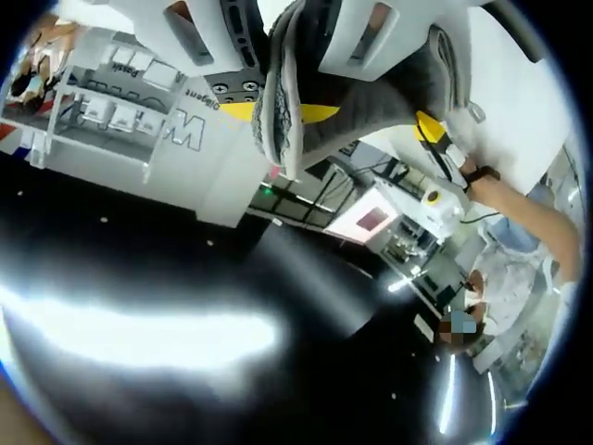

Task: Open the folded towel by lifting each exposed corner and separating the folded layers until the towel lies flat within the target outline without major curled edges

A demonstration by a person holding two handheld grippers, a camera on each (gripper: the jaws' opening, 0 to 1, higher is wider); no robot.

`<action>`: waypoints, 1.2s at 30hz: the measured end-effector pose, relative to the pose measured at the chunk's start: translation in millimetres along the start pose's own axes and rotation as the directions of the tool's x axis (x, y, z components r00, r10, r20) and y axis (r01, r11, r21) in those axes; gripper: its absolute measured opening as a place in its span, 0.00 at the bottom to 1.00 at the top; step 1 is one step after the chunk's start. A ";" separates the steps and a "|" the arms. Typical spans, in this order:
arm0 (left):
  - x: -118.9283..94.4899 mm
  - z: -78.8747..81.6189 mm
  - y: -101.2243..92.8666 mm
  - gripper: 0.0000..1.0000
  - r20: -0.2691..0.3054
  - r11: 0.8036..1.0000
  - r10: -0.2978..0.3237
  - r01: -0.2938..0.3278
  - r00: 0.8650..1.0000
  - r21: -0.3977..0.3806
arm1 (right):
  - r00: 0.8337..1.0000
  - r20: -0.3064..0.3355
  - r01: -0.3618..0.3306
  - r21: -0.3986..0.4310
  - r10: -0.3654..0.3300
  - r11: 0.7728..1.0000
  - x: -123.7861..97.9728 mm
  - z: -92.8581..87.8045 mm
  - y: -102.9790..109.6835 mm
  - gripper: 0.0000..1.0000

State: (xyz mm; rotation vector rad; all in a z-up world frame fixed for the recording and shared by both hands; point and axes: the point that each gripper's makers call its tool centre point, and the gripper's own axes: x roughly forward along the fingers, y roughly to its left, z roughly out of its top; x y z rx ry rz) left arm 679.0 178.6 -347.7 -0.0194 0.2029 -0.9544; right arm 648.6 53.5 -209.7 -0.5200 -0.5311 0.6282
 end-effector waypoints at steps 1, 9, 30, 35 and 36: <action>-1.0 3.9 9.6 0.05 0.015 0.999 -0.014 0.014 1.000 -0.039 | 1.000 -0.005 0.002 0.011 -0.002 1.000 -1.7 -0.6 -2.2 0.00; -3.1 4.1 12.2 0.05 0.009 0.998 -0.065 0.065 0.998 0.027 | 0.999 -0.008 0.033 0.054 -0.033 0.998 -13.4 -6.0 -24.6 0.00; -18.7 36.6 -2.7 0.05 0.138 0.993 -0.043 0.027 0.990 0.119 | 1.000 0.002 0.010 0.058 -0.010 0.998 -15.9 5.6 -36.4 0.01; -30.6 62.3 -8.4 0.05 0.221 0.986 -0.010 -0.027 0.975 0.165 | 0.999 0.025 0.025 0.057 -0.027 0.998 -21.0 16.3 -46.4 0.00; -32.6 67.2 -6.6 0.05 0.243 0.985 0.008 -0.049 0.970 0.163 | 0.999 0.023 0.023 0.052 -0.024 0.998 -21.4 16.3 -46.3 0.01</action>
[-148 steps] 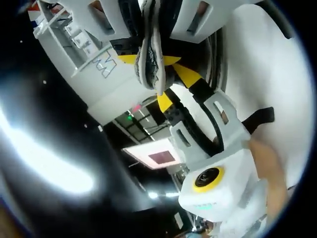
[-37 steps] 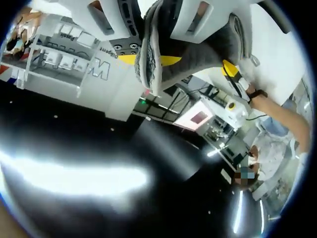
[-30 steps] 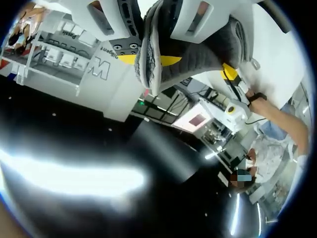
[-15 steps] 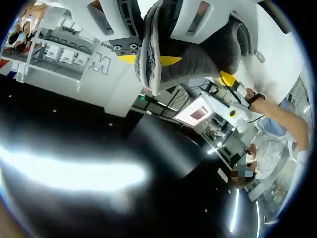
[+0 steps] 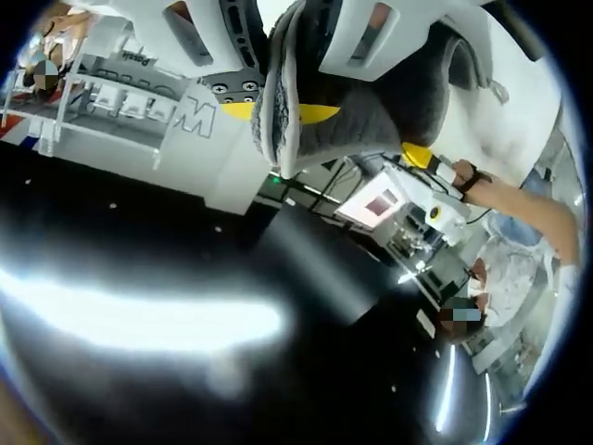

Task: Open the folded towel by lifting each exposed corner and separating the folded layers until the towel lies flat within the target outline without major curled edges

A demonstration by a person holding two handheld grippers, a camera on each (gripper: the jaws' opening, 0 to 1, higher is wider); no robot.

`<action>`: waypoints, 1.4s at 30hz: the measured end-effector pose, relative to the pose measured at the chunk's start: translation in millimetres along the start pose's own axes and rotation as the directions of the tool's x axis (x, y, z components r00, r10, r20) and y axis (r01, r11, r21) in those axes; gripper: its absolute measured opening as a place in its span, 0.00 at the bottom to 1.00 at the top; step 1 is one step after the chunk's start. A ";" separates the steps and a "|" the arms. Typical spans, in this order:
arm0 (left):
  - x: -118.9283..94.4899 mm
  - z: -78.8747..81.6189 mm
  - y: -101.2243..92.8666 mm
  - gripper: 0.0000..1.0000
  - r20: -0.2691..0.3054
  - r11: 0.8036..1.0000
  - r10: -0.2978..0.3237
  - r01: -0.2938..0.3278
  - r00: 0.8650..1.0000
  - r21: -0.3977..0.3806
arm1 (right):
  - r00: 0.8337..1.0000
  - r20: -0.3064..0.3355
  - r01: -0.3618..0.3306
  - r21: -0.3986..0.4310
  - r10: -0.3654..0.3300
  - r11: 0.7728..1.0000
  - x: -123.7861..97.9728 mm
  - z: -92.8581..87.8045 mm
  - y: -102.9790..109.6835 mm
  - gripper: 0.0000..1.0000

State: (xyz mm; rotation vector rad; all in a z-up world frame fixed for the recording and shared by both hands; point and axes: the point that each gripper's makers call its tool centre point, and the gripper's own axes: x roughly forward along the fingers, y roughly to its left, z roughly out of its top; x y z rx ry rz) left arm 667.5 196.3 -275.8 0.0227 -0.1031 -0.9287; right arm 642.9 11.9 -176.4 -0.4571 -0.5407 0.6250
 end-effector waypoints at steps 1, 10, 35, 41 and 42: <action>-0.7 5.9 -1.7 0.05 0.018 1.000 -0.009 0.009 1.000 -0.018 | 1.000 -0.002 0.005 -0.009 -0.005 1.000 -1.6 0.5 -1.4 0.01; 15.7 46.3 -17.8 0.05 0.138 0.998 -0.061 0.057 0.989 0.032 | 0.997 0.015 0.082 -0.030 -0.082 0.996 -31.0 21.6 -22.2 0.00; -11.6 97.9 -20.7 0.05 0.244 0.984 -0.027 -0.016 0.969 0.176 | 0.991 0.105 0.088 -0.085 -0.078 0.993 -28.5 53.1 -24.1 0.00; -27.3 111.5 -25.5 0.05 0.266 0.975 -0.013 -0.047 0.964 0.219 | 0.984 0.169 0.091 -0.163 -0.063 0.982 -23.3 75.0 -16.6 0.00; -32.6 115.1 -26.1 0.05 0.270 0.975 -0.006 -0.054 0.963 0.215 | 0.982 0.182 0.088 -0.161 -0.058 0.983 -21.7 79.4 -15.5 0.00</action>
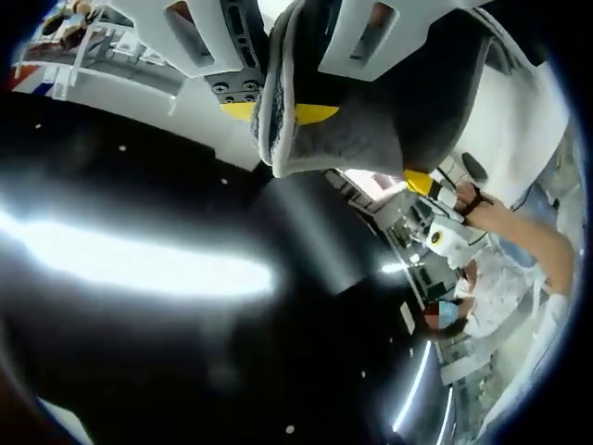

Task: Open the folded towel by lifting each exposed corner and separating the folded layers until the towel lies flat within the target outline without major curled edges

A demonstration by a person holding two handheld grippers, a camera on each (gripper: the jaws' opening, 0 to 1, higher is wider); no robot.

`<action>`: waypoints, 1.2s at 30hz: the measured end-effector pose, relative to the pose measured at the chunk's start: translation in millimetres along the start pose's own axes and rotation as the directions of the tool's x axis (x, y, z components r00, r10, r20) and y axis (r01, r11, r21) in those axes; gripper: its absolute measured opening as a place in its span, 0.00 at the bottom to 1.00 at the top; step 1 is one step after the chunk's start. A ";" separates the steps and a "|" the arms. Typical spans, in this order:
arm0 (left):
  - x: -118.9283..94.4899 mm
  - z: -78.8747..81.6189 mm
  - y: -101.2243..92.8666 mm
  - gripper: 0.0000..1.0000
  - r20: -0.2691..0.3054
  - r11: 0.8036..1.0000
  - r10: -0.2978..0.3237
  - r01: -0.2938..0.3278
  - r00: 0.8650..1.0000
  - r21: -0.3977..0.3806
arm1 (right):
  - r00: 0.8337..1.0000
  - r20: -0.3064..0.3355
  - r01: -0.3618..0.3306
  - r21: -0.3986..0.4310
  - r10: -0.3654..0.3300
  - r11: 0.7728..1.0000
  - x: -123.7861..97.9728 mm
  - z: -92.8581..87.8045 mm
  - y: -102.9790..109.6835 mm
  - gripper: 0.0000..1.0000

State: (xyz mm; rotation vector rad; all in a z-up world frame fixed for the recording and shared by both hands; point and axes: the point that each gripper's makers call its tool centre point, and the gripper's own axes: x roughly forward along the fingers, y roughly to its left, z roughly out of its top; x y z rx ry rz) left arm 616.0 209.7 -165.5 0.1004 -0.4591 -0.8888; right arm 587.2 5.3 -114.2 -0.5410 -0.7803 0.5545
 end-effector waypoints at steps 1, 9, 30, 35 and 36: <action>-4.5 6.6 0.5 0.05 0.011 1.000 0.015 -0.015 1.000 -0.001 | 1.000 0.015 -0.003 0.013 0.002 1.000 2.6 5.7 0.9 0.00; -19.4 34.2 -4.9 0.05 0.048 0.998 0.034 -0.037 0.998 0.054 | 0.997 0.078 0.009 -0.093 -0.002 0.996 8.5 43.7 -1.8 0.00; -3.3 -117.6 -104.6 0.45 -0.209 0.740 -0.482 0.267 0.851 -0.618 | 0.998 -0.034 0.047 -0.080 -0.050 0.996 3.7 25.2 -19.6 0.00; 2.2 -123.2 -115.6 0.47 -0.220 0.744 -0.505 0.291 0.835 -0.602 | 0.998 -0.032 0.055 -0.061 -0.057 0.997 -1.1 23.9 -24.1 0.00; 1.7 -123.3 -118.9 0.44 -0.219 0.743 -0.517 0.306 0.827 -0.595 | 0.998 -0.036 0.057 -0.063 -0.060 0.996 -2.0 23.3 -24.6 0.00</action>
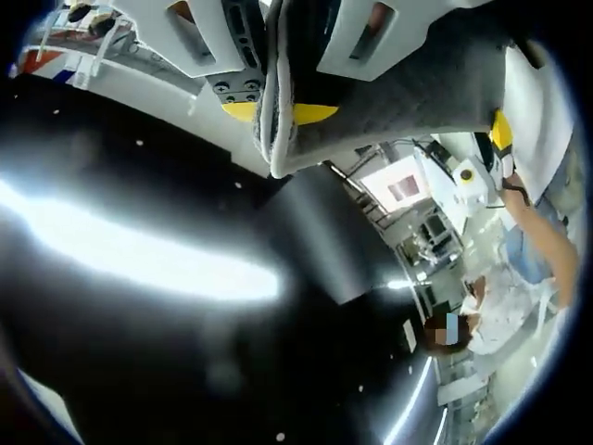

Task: Open the folded towel by lifting each exposed corner and separating the folded layers until the towel lies flat within the target outline without major curled edges

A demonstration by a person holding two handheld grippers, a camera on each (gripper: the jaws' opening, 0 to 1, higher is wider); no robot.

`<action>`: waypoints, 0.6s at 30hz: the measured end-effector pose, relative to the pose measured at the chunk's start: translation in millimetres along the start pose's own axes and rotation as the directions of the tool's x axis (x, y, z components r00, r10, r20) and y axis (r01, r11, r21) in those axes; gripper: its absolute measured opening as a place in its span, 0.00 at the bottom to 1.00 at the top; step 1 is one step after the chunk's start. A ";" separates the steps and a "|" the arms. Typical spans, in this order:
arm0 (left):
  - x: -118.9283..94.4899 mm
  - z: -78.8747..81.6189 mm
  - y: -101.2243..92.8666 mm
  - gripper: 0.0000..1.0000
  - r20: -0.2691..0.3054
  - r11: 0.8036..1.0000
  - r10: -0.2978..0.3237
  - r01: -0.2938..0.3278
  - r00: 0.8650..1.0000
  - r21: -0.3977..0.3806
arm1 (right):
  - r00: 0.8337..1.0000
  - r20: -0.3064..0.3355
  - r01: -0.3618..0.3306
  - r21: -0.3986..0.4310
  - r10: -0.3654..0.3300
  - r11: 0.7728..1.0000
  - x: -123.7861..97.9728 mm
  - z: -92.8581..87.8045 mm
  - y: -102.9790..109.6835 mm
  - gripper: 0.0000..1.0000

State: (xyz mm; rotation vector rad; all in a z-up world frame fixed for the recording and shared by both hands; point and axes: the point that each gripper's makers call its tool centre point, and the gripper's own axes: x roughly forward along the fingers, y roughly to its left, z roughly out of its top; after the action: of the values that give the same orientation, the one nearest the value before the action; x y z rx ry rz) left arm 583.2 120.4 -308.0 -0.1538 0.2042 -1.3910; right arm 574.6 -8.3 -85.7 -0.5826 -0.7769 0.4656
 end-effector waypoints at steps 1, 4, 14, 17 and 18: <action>2.9 -2.2 -3.4 0.41 -0.010 1.000 -0.017 0.018 1.000 0.021 | 1.000 -0.002 0.001 -0.004 -0.001 1.000 -0.9 -0.5 -0.5 0.00; 8.2 -11.2 -12.2 0.21 -0.062 0.997 -0.067 0.070 0.996 0.043 | 1.000 -0.014 0.002 -0.010 -0.003 1.000 -4.6 -2.3 -1.8 0.00; 10.0 13.9 0.1 0.04 -0.023 0.976 0.009 -0.004 1.000 0.218 | 0.998 -0.051 0.037 0.021 -0.036 0.999 -24.8 -6.8 -18.2 0.00; 6.5 22.7 4.2 0.04 -0.004 0.969 0.037 -0.035 0.999 0.243 | 0.998 -0.055 0.044 0.021 -0.043 0.999 -28.9 -6.6 -21.4 0.00; 3.0 32.5 6.6 0.03 0.026 0.960 0.059 -0.064 0.998 0.272 | 0.997 -0.056 0.049 0.028 -0.048 0.998 -31.2 -6.8 -23.6 0.00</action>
State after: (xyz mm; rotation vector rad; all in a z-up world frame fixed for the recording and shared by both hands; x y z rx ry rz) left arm 597.6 118.2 -278.1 0.0691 0.0003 -1.3410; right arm 564.2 -46.4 -90.5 -0.5462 -0.7286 0.4141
